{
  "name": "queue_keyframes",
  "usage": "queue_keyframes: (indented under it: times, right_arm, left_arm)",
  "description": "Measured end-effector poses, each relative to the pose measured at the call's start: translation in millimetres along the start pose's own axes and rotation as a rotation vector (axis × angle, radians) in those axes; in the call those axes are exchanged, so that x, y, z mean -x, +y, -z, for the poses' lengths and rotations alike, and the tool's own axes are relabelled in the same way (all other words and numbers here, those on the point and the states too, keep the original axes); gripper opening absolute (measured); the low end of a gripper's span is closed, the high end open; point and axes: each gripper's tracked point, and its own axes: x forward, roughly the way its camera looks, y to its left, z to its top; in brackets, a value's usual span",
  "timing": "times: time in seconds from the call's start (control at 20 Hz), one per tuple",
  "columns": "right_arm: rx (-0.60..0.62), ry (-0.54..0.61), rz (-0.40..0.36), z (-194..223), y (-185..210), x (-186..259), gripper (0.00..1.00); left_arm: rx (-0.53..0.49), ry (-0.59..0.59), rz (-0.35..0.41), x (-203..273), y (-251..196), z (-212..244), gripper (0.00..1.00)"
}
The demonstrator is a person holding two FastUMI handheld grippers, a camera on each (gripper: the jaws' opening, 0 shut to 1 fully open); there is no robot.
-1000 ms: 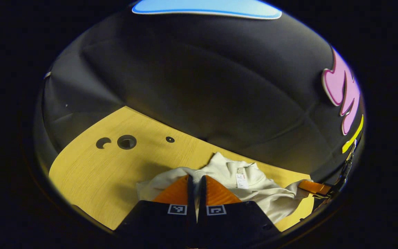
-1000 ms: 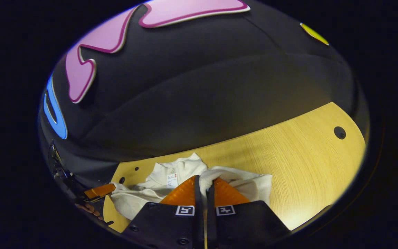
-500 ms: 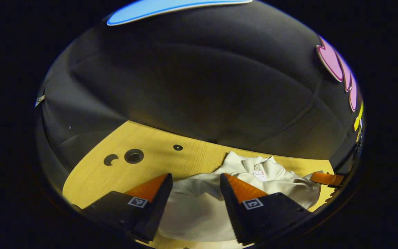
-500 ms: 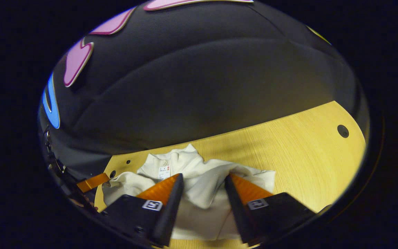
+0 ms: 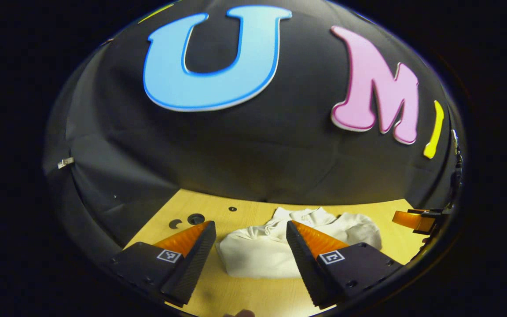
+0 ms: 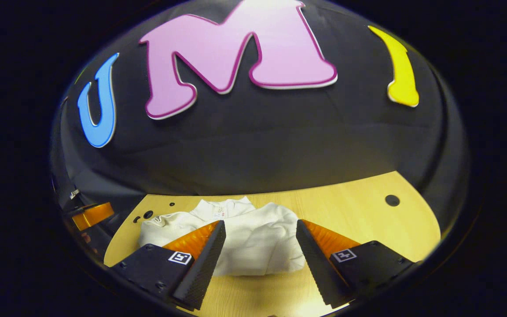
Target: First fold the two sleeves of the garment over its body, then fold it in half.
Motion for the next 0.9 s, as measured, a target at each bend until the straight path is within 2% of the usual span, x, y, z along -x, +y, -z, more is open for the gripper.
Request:
queue_keyframes:
  times: [0.25, 0.4, 0.6, 0.75, 0.9]
  right_arm:
    - [0.041, -0.106, 0.042, -34, 0, 100, 0.98]
    - [0.062, -0.195, 0.076, -46, 2, 168, 0.98]
    - [0.102, -0.276, 0.038, -43, 15, 242, 0.98]
    - [0.173, -0.303, 0.055, -33, 9, 290, 0.98]
    - [0.165, -0.313, 0.050, -14, 11, 324, 0.98]
  left_arm:
    - [0.025, -0.091, 0.040, 93, -2, -37, 0.98]
    - [0.019, -0.151, 0.045, 149, 3, -44, 0.98]
    - [-0.004, -0.206, 0.032, 217, 6, -31, 0.98]
    - [0.005, -0.250, 0.024, 266, 6, -19, 0.98]
    - [-0.003, -0.270, 0.013, 309, 2, -7, 0.98]
